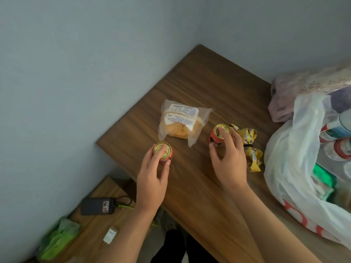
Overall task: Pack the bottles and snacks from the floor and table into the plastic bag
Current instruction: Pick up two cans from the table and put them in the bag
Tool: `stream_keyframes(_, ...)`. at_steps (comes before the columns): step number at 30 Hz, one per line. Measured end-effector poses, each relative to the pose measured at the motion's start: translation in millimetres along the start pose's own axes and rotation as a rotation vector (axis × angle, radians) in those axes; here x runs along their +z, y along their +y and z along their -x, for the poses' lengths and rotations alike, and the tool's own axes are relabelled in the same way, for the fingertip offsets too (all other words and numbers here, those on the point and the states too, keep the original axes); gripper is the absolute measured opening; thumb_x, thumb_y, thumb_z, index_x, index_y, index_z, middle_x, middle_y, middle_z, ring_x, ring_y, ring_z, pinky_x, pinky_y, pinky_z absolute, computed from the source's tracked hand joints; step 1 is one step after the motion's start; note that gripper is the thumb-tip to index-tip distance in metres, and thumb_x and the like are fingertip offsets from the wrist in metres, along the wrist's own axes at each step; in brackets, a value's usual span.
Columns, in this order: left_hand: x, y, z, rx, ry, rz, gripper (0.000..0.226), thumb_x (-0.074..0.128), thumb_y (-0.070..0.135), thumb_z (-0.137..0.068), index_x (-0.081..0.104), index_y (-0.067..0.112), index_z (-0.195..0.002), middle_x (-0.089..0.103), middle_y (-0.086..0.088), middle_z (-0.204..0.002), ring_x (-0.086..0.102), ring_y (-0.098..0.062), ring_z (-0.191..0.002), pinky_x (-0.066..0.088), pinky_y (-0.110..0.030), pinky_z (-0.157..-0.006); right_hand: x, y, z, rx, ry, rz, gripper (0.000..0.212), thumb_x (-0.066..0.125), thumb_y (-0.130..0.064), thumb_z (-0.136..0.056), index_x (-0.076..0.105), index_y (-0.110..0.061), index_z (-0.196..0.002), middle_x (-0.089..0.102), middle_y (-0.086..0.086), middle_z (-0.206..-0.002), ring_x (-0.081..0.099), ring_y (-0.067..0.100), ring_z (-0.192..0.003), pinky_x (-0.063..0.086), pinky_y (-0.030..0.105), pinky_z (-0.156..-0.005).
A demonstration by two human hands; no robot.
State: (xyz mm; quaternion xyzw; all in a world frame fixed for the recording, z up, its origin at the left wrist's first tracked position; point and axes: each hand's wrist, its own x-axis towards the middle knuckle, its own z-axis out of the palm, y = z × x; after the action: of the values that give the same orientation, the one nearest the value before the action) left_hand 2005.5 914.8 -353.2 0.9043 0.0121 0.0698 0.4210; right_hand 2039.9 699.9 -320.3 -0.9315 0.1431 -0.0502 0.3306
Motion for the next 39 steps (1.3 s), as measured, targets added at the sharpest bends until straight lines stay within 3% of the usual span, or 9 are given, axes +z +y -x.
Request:
stream_keyframes(3,7,-3,1,0.002,0.028,0.022,0.05,0.062,0.03,-0.097,0.051,0.025,-0.145,0.055,-0.006,-0.145,0.051,-0.014,-0.135,0.044,-0.014,-0.106,8,2,-3,0.006,0.046,-0.037,0.047,0.067,-0.025,-0.099,0.054,-0.022,-0.143,0.037,0.006,-0.161,0.042,0.022,-0.143,0.035,0.025,-0.105)
stream_keyframes(14,18,-13,1,0.051,0.074,-0.001,0.054,0.069,0.021,-0.094,0.051,0.019,-0.145,0.057,-0.012,-0.14,0.053,-0.013,-0.131,0.043,-0.012,-0.105,32,16,-13,-0.061,0.121,-0.075,0.041,0.068,-0.015,-0.098,0.052,-0.016,-0.136,0.037,0.015,-0.155,0.044,0.029,-0.14,0.039,0.027,-0.103)
stream_keyframes(20,14,-9,1,0.036,0.046,0.013,0.053,0.068,0.023,-0.094,0.051,0.021,-0.144,0.056,-0.012,-0.14,0.055,-0.017,-0.13,0.045,-0.013,-0.103,30,19,-14,-0.102,0.078,-0.033,0.042,0.067,-0.015,-0.098,0.047,-0.018,-0.135,0.037,0.019,-0.154,0.049,0.037,-0.136,0.05,0.037,-0.099)
stream_keyframes(24,8,-4,-2,0.03,0.011,0.014,0.053,0.07,0.02,-0.092,0.053,0.021,-0.142,0.056,-0.009,-0.14,0.055,-0.016,-0.13,0.043,-0.009,-0.102,19,15,-10,-0.09,0.047,-0.006,0.042,0.065,-0.02,-0.099,0.044,-0.021,-0.135,0.034,0.016,-0.156,0.053,0.037,-0.133,0.052,0.039,-0.097)
stream_keyframes(28,0,11,-10,0.022,0.008,0.01,0.049,0.07,0.019,-0.091,0.057,0.019,-0.139,0.057,-0.009,-0.141,0.054,-0.016,-0.132,0.039,-0.005,-0.103,-3,6,2,-0.141,0.045,0.01,0.042,0.065,-0.021,-0.099,0.041,-0.024,-0.133,0.035,0.014,-0.155,0.061,0.038,-0.123,0.059,0.049,-0.092)
stream_keyframes(32,-10,35,-22,0.106,-0.008,0.057,0.05,0.071,0.02,-0.092,0.058,0.018,-0.14,0.058,-0.008,-0.141,0.055,-0.016,-0.133,0.045,-0.013,-0.103,-32,-9,8,-0.141,0.085,0.029,0.043,0.065,-0.021,-0.099,0.041,-0.025,-0.134,0.036,0.011,-0.154,0.054,0.034,-0.132,0.055,0.043,-0.097)
stream_keyframes(36,-26,69,-36,0.195,-0.064,0.115,0.051,0.071,0.021,-0.094,0.056,0.019,-0.143,0.055,-0.006,-0.147,0.051,-0.015,-0.138,0.055,-0.034,-0.102,-63,-26,12,-0.098,0.122,0.031,0.045,0.065,-0.024,-0.1,0.04,-0.028,-0.136,0.033,0.003,-0.155,0.054,0.026,-0.131,0.055,0.036,-0.1)
stream_keyframes(39,-36,101,-42,0.253,-0.098,0.154,0.05,0.07,0.023,-0.095,0.055,0.021,-0.143,0.055,-0.004,-0.147,0.051,-0.013,-0.138,0.054,-0.031,-0.103,-89,-33,19,-0.096,0.164,0.027,0.042,0.066,-0.025,-0.099,0.045,-0.024,-0.136,0.036,0.004,-0.154,0.054,0.024,-0.13,0.05,0.028,-0.101)
